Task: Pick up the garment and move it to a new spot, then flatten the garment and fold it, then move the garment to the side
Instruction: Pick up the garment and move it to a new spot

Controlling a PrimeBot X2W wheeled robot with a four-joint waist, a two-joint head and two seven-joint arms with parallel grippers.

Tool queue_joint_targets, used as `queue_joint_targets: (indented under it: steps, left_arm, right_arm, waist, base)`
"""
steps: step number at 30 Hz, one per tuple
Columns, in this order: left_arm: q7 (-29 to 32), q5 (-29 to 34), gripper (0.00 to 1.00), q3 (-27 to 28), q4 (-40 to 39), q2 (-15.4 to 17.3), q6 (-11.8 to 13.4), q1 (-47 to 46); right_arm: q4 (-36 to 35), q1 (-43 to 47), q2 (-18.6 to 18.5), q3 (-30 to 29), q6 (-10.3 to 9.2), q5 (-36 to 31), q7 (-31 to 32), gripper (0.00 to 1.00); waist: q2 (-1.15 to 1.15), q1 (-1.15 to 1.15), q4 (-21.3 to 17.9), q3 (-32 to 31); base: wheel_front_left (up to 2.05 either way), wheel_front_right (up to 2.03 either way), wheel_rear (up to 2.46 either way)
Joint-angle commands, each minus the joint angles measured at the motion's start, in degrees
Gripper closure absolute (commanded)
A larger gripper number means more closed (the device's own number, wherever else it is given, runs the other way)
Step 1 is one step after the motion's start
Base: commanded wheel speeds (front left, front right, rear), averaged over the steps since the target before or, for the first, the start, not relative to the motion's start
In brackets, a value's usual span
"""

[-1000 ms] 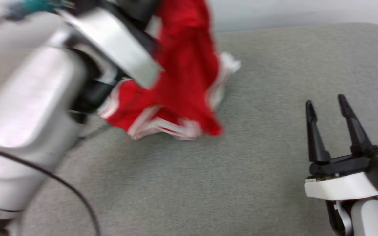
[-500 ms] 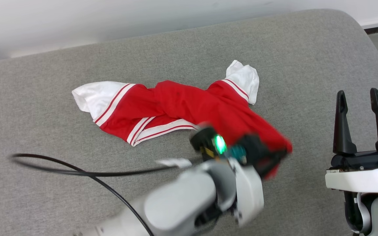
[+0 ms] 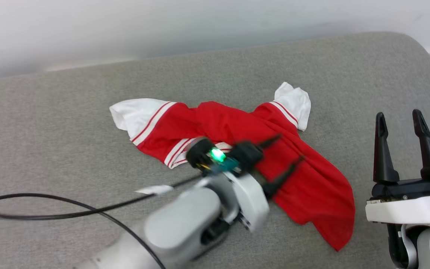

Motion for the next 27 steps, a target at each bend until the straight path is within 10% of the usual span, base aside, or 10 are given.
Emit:
queue_joint_targets:
  steps: [1,12,27]
  left_arm:
    - [-0.7,-0.3,0.00,1.3,-0.4,1.0,0.7,-0.5]
    - [-2.7,7.1,0.00,36.5,-18.7,18.6,11.3,16.0]
    - [-2.7,17.1,0.00,54.9,-29.9,5.3,6.0,44.4]
  right_arm:
    - [0.0,0.4,0.0,0.0,-0.01,-0.2,-0.1,0.00]
    - [-0.2,3.2,0.0,-0.3,-0.01,-1.3,-0.1,0.00]
    - [-1.5,4.7,0.0,1.4,-0.01,-0.3,-0.1,0.00]
  waist:
    - [0.00,0.00,1.1,-1.3]
    - [0.00,0.00,4.4,-5.8]
    - [0.00,0.00,5.7,-6.0]
  base:
    - [0.00,0.00,0.00]
    - [0.00,0.00,0.00]
    - [0.00,0.00,0.00]
